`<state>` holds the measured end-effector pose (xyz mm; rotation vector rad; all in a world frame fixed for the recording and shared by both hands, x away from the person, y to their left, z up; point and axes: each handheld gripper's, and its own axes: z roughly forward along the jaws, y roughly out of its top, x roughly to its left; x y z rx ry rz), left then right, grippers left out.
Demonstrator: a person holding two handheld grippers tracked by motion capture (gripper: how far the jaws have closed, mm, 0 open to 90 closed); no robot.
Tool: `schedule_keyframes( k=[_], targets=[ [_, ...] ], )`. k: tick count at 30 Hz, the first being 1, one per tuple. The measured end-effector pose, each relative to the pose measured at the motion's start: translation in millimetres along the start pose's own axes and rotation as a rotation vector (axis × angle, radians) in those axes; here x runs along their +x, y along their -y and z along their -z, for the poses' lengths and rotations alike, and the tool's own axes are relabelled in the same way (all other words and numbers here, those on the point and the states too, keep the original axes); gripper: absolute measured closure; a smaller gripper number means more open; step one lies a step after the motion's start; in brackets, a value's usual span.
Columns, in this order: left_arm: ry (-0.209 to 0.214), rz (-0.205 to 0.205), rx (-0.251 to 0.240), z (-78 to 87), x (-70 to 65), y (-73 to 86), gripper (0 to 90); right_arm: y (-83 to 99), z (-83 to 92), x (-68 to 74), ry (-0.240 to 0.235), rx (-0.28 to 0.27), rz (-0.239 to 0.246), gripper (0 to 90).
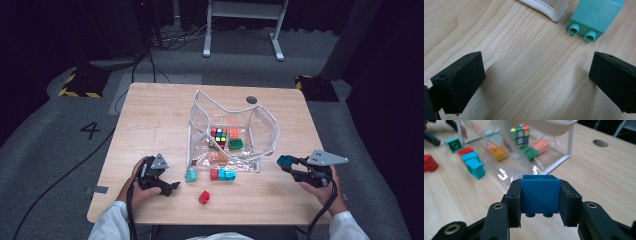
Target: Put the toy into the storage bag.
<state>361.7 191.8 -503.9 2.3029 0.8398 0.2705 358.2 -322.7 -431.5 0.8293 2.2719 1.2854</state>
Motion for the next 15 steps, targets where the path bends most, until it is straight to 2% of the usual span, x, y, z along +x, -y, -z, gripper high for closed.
schedule_keyframes(
  k=[6,11,15],
  targets=[
    [0.0,0.0,0.001,0.1,0.0,0.0,0.4,-18.0,14.4,-12.2,0.041,-0.04,-0.003,59.3],
    [0.0,-0.002,0.002,0.1,0.2,0.0,0.4,-40.4,24.7,-24.4,0.05,-0.071,0.005,59.3],
    [0.0,0.0,0.0,0.0,0.0,0.0,0.4,-58.3,26.7,-28.6,0.056,-0.088,0.02,59.3]
  ],
)
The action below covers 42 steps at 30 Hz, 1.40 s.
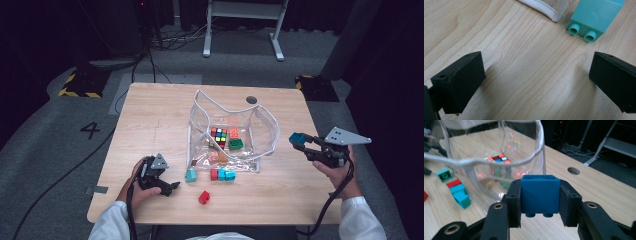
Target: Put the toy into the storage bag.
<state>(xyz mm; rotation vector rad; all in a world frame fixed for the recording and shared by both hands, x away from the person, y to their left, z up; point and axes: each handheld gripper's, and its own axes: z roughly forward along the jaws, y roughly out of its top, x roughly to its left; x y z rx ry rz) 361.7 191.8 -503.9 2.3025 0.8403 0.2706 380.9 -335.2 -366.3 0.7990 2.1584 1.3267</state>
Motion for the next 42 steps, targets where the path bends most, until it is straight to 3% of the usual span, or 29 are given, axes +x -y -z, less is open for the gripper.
schedule_keyframes(
  k=[4,10,11,15,21,25,30,33,42],
  targets=[
    [0.0,0.0,0.0,0.0,0.0,0.0,0.4,-14.5,-5.9,-1.2,-0.006,0.0,0.034,59.3],
    [0.0,0.0,0.0,0.0,0.0,0.0,0.4,-32.7,-11.1,2.0,-0.028,-0.056,0.049,59.3],
    [0.0,0.0,0.0,0.0,0.0,0.0,0.4,-35.5,-12.1,3.6,-0.036,-0.055,0.036,59.3],
    [0.0,-0.001,0.0,0.0,0.0,0.0,0.4,-47.3,-22.4,7.5,-0.056,-0.053,0.07,59.3],
    [0.0,0.0,0.0,0.0,0.0,0.0,0.4,-66.4,-41.5,12.8,-0.122,-0.053,0.075,59.3],
    [-0.001,-0.001,0.002,0.1,0.0,0.0,0.4,-77.0,-60.4,18.6,-0.168,-0.01,0.099,59.3],
    [-0.002,-0.001,0.002,0.3,-0.1,0.0,0.4,-85.0,-81.5,26.8,-0.206,0.035,0.17,59.3],
    [-0.001,0.0,0.002,0.3,-0.2,0.2,0.4,-87.9,-92.6,29.8,-0.233,0.057,0.18,59.3],
    [-0.002,0.001,0.002,0.4,-0.3,0.2,0.4,-97.3,-122.2,36.7,-0.266,0.164,0.242,59.3]
  ],
)
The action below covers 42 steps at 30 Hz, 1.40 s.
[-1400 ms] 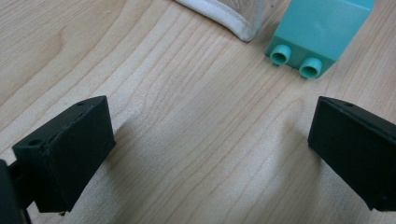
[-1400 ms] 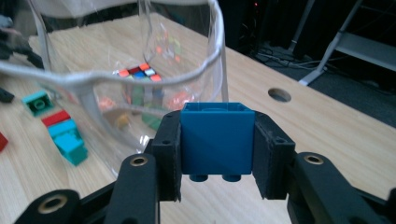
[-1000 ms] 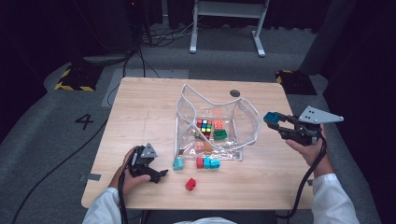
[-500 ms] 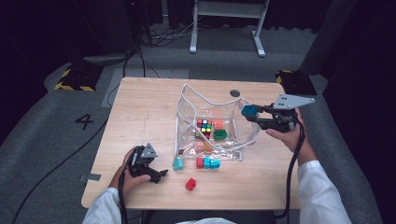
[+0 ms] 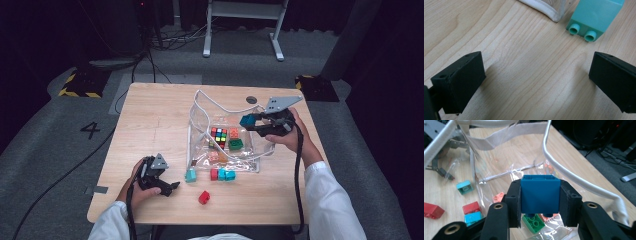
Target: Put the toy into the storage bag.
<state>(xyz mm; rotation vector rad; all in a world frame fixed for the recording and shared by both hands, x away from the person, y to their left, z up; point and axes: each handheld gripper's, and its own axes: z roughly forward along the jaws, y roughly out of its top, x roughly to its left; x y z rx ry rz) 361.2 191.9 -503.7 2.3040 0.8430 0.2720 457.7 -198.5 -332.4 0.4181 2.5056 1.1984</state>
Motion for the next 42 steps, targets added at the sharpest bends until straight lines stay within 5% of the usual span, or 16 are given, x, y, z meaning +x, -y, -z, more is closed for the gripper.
schedule_keyframes(
  k=[15,28,42],
  targets=[
    [0.0,0.0,0.0,0.0,0.0,0.0,0.4,-18.2,-34.2,-0.5,-0.012,0.25,0.088,59.2],
    [0.001,-0.001,0.0,0.0,0.3,0.0,0.4,-0.8,-41.0,-8.6,0.001,0.473,0.125,59.1],
    [0.001,-0.001,0.0,-0.1,0.2,0.0,0.4,12.6,-26.6,-10.5,0.014,0.499,0.127,56.8]
  ],
)
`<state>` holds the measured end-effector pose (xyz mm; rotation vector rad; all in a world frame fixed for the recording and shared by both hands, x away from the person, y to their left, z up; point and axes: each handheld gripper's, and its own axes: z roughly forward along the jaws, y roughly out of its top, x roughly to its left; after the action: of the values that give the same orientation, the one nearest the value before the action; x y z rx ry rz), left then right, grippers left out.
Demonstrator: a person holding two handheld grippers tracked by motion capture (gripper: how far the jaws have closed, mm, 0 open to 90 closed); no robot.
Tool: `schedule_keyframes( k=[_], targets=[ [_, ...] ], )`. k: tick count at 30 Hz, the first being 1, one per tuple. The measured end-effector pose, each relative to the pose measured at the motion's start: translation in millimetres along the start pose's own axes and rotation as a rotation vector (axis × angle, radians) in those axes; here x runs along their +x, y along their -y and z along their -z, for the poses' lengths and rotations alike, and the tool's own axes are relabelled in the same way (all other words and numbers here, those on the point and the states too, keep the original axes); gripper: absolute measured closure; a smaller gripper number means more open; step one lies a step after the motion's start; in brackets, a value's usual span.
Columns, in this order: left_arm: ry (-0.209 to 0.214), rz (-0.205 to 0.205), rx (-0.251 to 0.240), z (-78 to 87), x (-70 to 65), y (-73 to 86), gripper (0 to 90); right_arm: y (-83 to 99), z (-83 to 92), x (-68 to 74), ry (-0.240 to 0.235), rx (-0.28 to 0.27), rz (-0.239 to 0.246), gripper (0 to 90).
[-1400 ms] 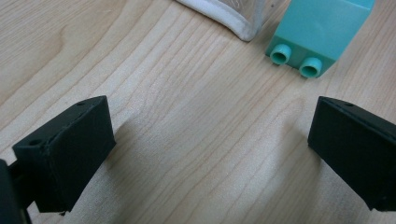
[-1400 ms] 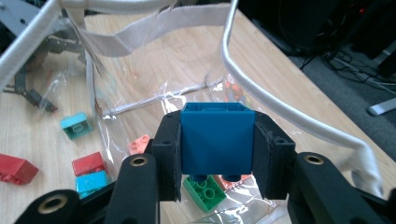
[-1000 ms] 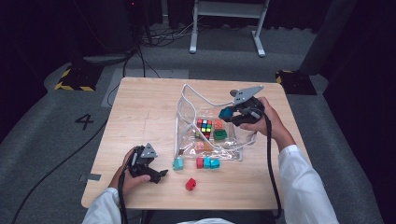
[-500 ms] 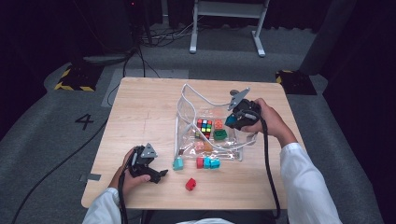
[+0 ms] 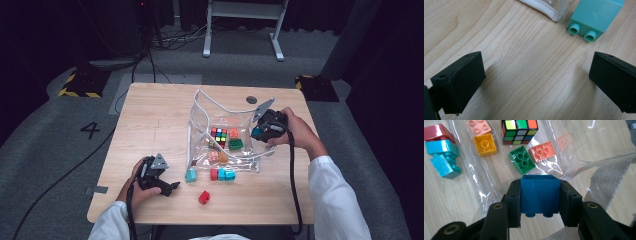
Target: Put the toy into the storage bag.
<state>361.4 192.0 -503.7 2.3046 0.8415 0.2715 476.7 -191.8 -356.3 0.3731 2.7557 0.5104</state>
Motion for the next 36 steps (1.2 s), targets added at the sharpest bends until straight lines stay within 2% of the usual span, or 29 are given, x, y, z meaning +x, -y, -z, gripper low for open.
schedule_keyframes(
  k=[3,7,9,11,13,16,19,21,24,31,36],
  targets=[
    [0.001,0.0,-0.001,-0.1,0.0,0.0,0.4,2.3,4.0,-1.2,0.006,-0.047,-0.01,52.2],
    [0.001,0.0,-0.001,-0.1,0.0,0.0,0.4,8.0,12.9,0.4,0.019,-0.147,-0.05,46.6],
    [0.002,0.001,-0.002,-0.3,0.1,-0.1,0.4,12.3,20.0,3.7,0.039,-0.205,-0.051,42.5],
    [0.004,0.002,-0.002,-0.5,0.0,-0.2,0.3,17.6,26.9,7.9,0.031,-0.256,-0.105,37.5],
    [0.003,0.003,-0.002,-0.6,0.0,-0.1,0.3,23.6,33.0,11.6,0.06,-0.299,-0.136,33.9],
    [0.003,0.003,-0.002,-0.6,0.0,-0.2,0.3,35.2,41.8,11.9,0.079,-0.371,-0.15,31.4],
    [0.003,0.002,-0.002,-0.6,0.1,-0.2,0.3,45.4,49.1,14.2,0.1,-0.423,-0.188,30.0],
    [0.003,0.003,0.0,-0.4,0.0,-0.1,0.3,51.5,53.4,16.0,0.096,-0.448,-0.221,28.5],
    [0.003,0.002,-0.002,-0.5,0.1,-0.2,0.3,58.6,57.7,19.8,0.119,-0.479,-0.246,26.8],
    [0.003,0.002,-0.002,-0.6,0.0,-0.2,0.3,75.0,67.1,31.1,0.162,-0.527,-0.276,25.3],
    [0.003,0.002,-0.002,-0.6,0.0,-0.2,0.3,98.0,71.1,39.8,0.197,-0.537,-0.314,24.3]
  ],
)
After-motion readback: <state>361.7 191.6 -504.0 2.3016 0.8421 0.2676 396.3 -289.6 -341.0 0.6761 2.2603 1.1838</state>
